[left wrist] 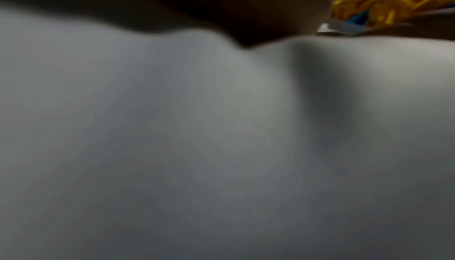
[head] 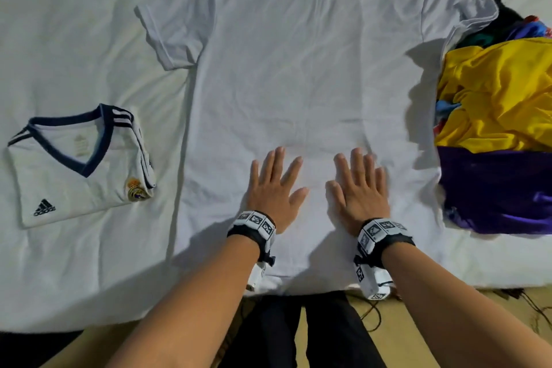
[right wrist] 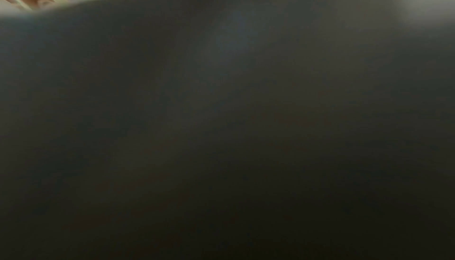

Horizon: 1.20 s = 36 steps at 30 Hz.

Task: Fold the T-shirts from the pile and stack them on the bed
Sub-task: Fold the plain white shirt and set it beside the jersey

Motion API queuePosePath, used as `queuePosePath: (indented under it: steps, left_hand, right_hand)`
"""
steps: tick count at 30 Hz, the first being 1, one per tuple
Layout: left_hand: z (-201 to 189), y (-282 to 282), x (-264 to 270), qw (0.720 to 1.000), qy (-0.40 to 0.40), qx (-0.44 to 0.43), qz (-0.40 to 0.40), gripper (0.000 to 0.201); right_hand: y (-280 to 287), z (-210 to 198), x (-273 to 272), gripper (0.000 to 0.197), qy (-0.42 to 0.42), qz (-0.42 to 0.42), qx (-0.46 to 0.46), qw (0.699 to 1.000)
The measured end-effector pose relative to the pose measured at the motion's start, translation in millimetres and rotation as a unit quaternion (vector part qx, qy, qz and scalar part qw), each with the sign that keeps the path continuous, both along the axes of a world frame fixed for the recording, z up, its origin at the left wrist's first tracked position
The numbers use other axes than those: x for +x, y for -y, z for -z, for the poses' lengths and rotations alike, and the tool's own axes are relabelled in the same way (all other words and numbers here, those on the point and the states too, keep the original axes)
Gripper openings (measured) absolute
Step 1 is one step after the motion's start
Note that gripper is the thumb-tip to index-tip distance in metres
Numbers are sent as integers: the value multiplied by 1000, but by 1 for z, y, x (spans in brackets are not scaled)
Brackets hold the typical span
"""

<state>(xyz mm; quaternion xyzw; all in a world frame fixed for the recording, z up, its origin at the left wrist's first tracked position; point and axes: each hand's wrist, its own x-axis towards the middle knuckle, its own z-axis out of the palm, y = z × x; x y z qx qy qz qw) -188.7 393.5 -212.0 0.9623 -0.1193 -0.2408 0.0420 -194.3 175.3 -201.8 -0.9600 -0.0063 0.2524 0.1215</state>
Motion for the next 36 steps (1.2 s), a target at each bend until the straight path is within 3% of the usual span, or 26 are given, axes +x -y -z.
queuePosePath:
  steps: [4, 7, 11, 19, 25, 31, 36]
  left_hand:
    - [-13, -44, 14, 996, -29, 68, -45, 72]
    - [-40, -25, 39, 992, -25, 96, -82, 64]
    - [-58, 33, 81, 997, 36, 8, -71, 40]
    - [-64, 170, 167, 982, 22, -165, -93, 27]
    - [-52, 250, 214, 963, -4, -234, -130, 42]
    - [-36, 294, 232, 971, -39, -182, -150, 46]
    - [-30, 305, 236, 974, -52, -150, -160, 40]
  right_hand:
    - [49, -6, -8, 66, -32, 64, -43, 996]
    - [61, -18, 7, 62, 1, 66, -60, 996]
    - [64, -40, 58, 33, 81, 102, -47, 990]
    - [122, -85, 201, 18, 164, 90, -18, 982]
    - [164, -101, 305, 27, 183, 82, -56, 978]
    - [210, -91, 364, 46, 83, 217, -100, 967]
    - [225, -74, 373, 56, 41, 291, -49, 955]
